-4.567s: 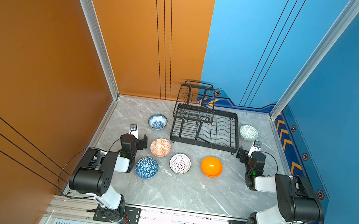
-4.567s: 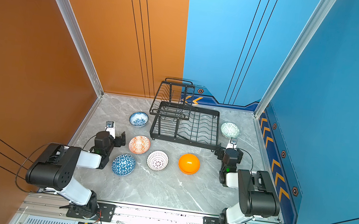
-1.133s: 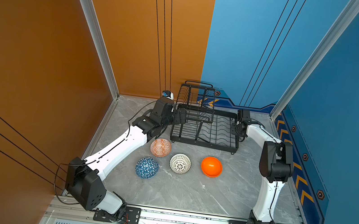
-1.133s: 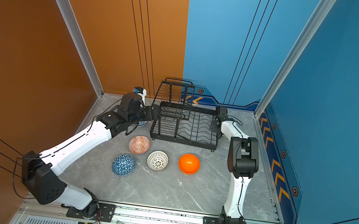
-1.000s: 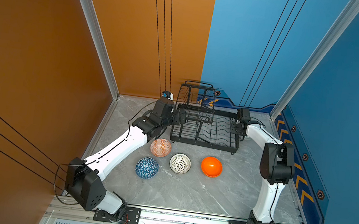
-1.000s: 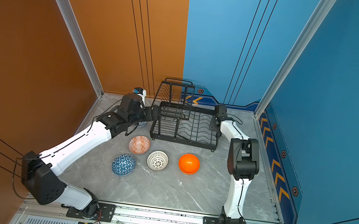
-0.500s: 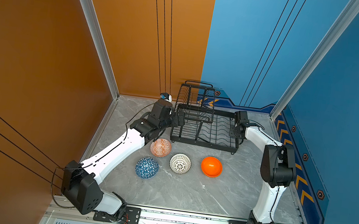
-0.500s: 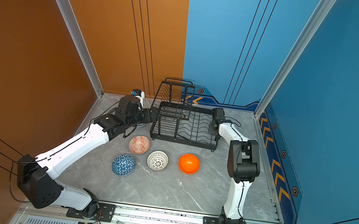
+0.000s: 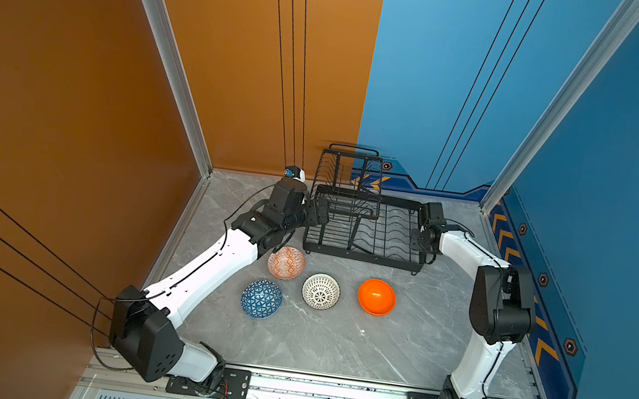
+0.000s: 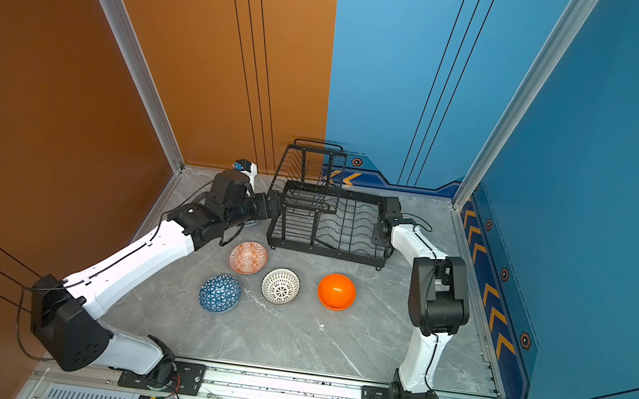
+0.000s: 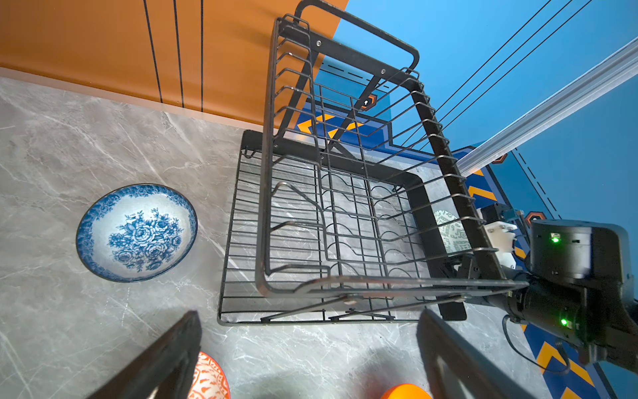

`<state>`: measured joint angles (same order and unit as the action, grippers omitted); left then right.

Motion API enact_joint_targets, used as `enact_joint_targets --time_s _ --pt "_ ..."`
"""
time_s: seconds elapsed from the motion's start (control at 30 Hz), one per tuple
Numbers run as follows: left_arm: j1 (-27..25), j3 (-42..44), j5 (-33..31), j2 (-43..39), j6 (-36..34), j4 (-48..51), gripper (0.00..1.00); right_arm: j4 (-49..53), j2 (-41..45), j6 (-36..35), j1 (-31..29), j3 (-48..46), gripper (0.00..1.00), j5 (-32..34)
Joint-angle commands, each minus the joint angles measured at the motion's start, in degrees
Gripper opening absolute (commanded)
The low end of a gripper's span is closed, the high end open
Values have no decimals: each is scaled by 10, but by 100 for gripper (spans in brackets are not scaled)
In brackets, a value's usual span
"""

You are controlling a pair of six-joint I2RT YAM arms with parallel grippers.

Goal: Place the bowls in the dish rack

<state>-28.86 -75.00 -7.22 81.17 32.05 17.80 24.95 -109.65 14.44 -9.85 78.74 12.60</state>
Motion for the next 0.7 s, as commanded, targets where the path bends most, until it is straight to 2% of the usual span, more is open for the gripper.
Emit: enact_joint_targets --time_s 0.0,0.13,0.43,0.53,0.67 --pt "-1 3 3 6 9 4 98 1 27 31 -23 -23 17 2" --pt "-1 5 1 3 12 2 98 -4 29 52 -37 -35 10 10" --pt "16 10 5 -7 7 4 98 -27 35 123 -72 -71 9 -1" --pt "22 12 5 -19 1 6 98 -28 35 134 -73 -69 11 -13" --pt "30 30 2 -51 0 7 98 -21 64 131 -70 -69 25 -9"
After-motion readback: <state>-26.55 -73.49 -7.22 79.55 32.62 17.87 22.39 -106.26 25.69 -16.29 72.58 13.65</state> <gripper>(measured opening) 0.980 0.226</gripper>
